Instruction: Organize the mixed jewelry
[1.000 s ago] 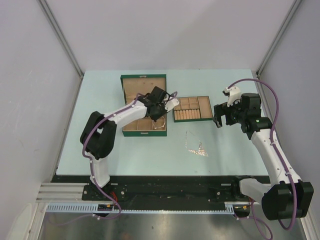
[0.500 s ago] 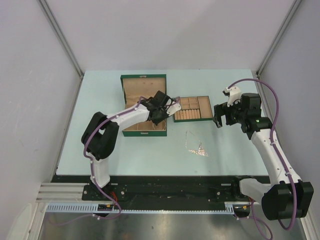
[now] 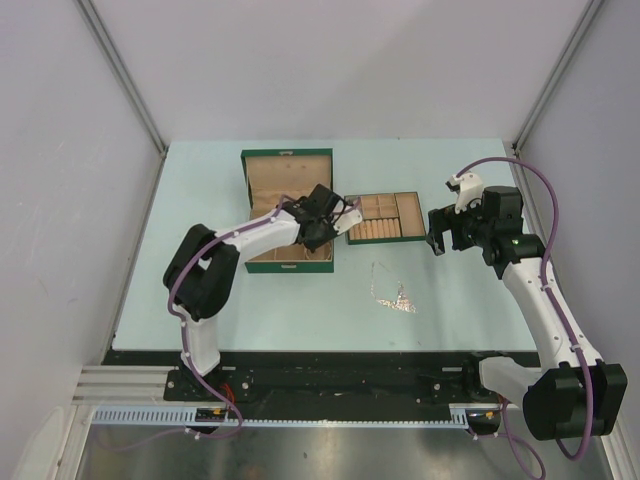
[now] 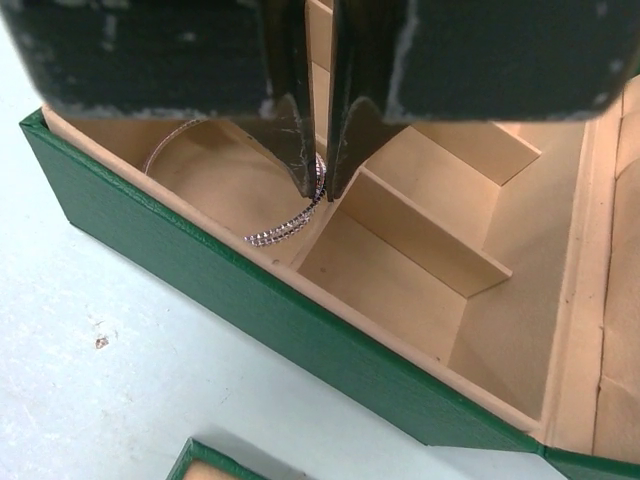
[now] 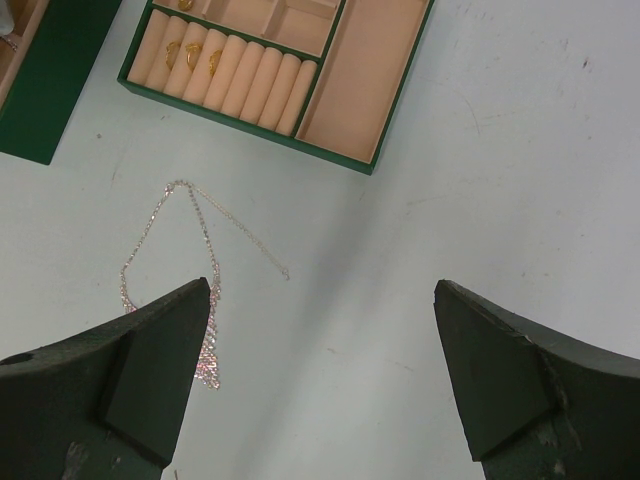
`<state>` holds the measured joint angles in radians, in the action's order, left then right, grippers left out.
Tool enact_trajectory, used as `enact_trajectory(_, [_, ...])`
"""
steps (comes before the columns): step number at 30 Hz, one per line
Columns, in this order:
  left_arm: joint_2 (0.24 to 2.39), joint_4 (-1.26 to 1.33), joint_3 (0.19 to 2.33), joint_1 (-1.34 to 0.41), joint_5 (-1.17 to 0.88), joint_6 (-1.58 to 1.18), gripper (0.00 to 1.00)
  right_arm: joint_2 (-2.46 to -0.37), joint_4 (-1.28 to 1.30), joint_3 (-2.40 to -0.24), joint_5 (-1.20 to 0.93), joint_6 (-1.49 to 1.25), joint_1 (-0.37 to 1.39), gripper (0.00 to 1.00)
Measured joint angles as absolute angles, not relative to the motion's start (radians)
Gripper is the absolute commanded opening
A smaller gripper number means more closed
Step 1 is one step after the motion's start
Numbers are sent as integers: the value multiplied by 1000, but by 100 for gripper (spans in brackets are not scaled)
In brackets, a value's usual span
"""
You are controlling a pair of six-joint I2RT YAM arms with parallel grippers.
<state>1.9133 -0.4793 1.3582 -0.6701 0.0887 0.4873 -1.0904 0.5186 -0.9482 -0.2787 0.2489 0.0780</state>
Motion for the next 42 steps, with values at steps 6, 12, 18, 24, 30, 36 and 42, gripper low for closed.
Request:
enact_trajectory(6, [1913,-480,1356,-679,101,496,22,-1090,519,-948,-279,249,78,100])
enact_trajectory(12, [1913,-488,1356,-683,103,498,29,-1090,519,-948,-280,249,78,100])
enact_trajectory(18, [1910,-501,1356,-683,104,498,34,-1090,519,-948,-282,249,78,100])
enact_trajectory(24, [1887,-519,1356,-685,107,498,38,-1090,519,-948,-286,249,78,100])
enact_trajectory(30, [1864,-527,1356,-685,106,498,39,-1090,519,-948,-286,249,78,100])
enact_trajectory(36, [1864,-526,1354,-686,107,497,39,-1090,519,-948,-286,249,78,100])
enact_trajectory(42, [1825,-517,1329,-686,108,496,41,-1090,519,-948,-288,249,76,100])
